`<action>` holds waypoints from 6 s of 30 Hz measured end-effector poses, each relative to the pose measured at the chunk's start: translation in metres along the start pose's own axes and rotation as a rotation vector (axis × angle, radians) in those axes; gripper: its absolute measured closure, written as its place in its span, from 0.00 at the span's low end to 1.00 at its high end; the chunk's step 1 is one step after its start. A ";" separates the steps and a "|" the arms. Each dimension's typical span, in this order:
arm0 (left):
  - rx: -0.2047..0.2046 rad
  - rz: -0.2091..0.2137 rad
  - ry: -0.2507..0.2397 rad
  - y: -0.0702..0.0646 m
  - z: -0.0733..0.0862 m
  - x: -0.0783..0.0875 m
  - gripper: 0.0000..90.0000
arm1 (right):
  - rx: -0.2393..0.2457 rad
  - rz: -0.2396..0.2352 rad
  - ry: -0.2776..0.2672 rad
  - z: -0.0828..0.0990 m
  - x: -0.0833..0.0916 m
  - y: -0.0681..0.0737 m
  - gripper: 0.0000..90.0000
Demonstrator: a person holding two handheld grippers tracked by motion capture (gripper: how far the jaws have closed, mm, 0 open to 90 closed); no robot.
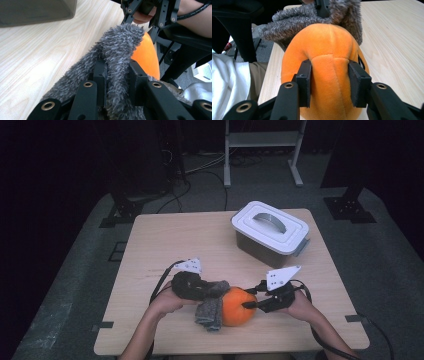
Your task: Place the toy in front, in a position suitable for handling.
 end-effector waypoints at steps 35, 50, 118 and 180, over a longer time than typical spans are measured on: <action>-0.099 -0.002 0.045 -0.023 -0.012 0.012 0.80 | 0.013 0.022 0.019 -0.017 -0.022 0.016 0.51; -0.108 0.025 0.004 -0.025 -0.023 0.007 0.80 | -0.025 0.040 0.023 -0.012 -0.015 0.009 0.62; -0.103 -0.010 0.008 -0.013 -0.011 -0.026 0.82 | -0.053 0.136 0.102 0.005 0.026 0.005 0.58; -0.074 0.080 -0.001 -0.024 -0.019 -0.053 0.82 | -0.035 0.219 0.310 -0.014 0.003 0.020 0.60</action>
Point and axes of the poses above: each handheld gripper's, and its own axes: x roughly backward along the jaws, z roughly out of its underside, y roughly to its left, the point moved 1 cm from there along -x, roughly forward along the jaws, and after that the axes turned 5 degrees about -z, right-handed, at the moved point
